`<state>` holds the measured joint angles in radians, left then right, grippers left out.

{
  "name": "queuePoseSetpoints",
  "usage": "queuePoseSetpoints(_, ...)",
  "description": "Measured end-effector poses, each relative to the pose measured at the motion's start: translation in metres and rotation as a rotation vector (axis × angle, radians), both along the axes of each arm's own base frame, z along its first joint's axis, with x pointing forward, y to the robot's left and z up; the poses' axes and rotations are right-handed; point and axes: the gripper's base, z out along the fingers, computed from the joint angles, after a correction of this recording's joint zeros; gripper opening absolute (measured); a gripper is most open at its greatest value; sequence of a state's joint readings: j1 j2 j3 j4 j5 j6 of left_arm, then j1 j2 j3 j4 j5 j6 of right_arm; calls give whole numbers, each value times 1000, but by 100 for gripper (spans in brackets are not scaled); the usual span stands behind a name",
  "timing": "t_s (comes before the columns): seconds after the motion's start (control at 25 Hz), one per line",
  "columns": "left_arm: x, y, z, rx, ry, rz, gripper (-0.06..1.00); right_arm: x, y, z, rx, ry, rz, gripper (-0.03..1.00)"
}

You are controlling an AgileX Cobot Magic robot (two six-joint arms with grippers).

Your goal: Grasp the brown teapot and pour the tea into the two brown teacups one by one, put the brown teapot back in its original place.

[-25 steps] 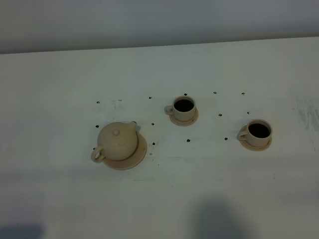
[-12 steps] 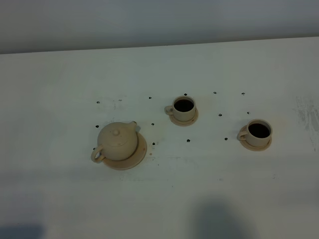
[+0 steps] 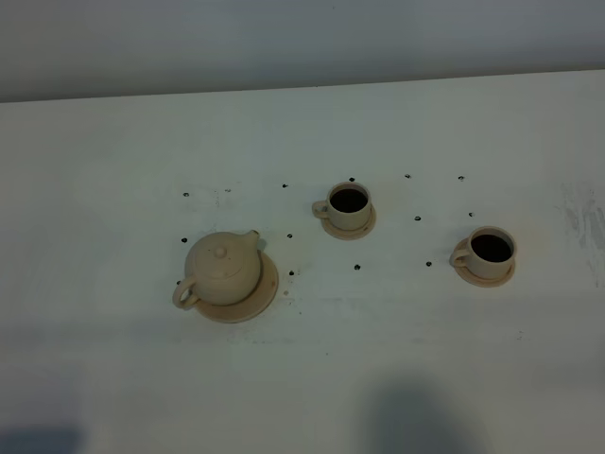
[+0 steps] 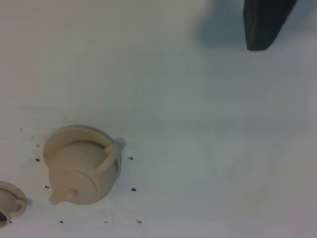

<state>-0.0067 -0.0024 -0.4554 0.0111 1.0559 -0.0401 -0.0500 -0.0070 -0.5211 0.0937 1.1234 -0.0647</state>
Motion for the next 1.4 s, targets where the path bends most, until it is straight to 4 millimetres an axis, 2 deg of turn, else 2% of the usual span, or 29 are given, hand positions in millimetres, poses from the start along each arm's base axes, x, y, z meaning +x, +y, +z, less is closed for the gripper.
queuePoseSetpoints(1.4,0,0,0,0,0,-1,49,0,0,0,-11,0,1,57)
